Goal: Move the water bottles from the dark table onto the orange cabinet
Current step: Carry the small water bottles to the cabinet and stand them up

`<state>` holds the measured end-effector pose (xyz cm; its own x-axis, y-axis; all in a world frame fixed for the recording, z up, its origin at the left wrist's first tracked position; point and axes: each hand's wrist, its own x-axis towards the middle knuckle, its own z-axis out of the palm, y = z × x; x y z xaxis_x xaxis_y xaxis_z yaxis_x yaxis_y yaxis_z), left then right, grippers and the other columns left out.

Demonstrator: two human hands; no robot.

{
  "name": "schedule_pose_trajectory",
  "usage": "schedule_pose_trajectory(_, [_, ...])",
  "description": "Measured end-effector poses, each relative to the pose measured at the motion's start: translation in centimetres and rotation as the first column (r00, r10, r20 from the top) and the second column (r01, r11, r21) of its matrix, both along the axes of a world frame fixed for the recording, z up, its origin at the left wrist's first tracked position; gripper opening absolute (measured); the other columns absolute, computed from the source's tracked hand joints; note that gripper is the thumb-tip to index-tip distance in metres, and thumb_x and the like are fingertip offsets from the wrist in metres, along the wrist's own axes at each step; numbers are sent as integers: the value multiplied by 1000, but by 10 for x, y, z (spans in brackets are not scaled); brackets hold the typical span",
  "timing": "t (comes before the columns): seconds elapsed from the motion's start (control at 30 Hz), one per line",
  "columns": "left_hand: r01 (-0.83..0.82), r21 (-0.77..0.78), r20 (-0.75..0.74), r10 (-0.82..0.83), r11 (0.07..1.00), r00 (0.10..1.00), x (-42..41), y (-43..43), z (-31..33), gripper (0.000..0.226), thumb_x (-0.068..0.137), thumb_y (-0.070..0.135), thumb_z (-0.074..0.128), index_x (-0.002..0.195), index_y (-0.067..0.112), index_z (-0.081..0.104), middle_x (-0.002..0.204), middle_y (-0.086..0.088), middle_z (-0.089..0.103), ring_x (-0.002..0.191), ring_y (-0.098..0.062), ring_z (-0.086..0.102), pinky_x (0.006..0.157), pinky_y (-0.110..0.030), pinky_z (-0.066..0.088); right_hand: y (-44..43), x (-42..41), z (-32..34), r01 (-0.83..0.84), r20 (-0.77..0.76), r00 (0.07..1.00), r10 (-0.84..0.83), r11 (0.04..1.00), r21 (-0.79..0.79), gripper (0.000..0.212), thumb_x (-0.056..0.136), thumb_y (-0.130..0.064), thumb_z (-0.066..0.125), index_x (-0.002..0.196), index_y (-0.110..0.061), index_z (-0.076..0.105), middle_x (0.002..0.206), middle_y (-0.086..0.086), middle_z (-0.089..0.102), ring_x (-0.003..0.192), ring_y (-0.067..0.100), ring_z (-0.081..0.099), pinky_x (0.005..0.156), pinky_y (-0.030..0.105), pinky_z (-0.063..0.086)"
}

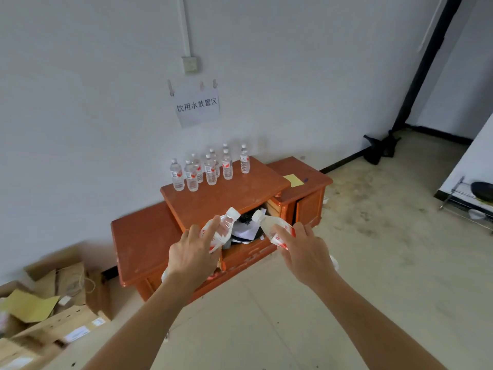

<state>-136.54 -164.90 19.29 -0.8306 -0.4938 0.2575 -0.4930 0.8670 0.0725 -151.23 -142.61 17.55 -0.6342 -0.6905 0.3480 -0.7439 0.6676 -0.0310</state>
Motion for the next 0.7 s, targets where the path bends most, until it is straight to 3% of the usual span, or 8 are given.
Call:
schedule_pose_trajectory(0.27, [-2, -11, 60, 3, 1000, 998, -192, -86, -31, 68, 97, 55, 46, 152, 45, 7, 120, 1, 54, 105, -20, 57, 67, -32, 51, -92, -201, -47, 36, 46, 998, -39, 998, 57, 68, 80, -34, 84, 140, -30, 52, 95, 8, 60, 76, 20, 56, 49, 27, 47])
schedule_pose_trajectory(0.47, [-85, -20, 28, 85, 996, 996, -322, -159, -7, 67, 97, 60, 42, 151, 50, 4, 141, 1, 46, 120, -21, 54, 77, -34, 53, -172, -354, -24, -36, 15, 999, 36, 998, 42, 75, 89, -43, 72, 152, -38, 33, 102, 8, 59, 84, 19, 58, 58, 27, 53])
schedule_pose_trajectory(0.7, [-191, 55, -40, 194, 980, 980, -389, -246, -35, 73, 92, 65, 47, 153, 50, 11, 135, 4, 53, 112, -17, 59, 68, -32, 55, -271, -455, -30, -131, 75, 989, 128, 991, 36, 65, 93, -44, 67, 147, -36, 32, 105, 8, 57, 89, 20, 58, 62, 30, 56])
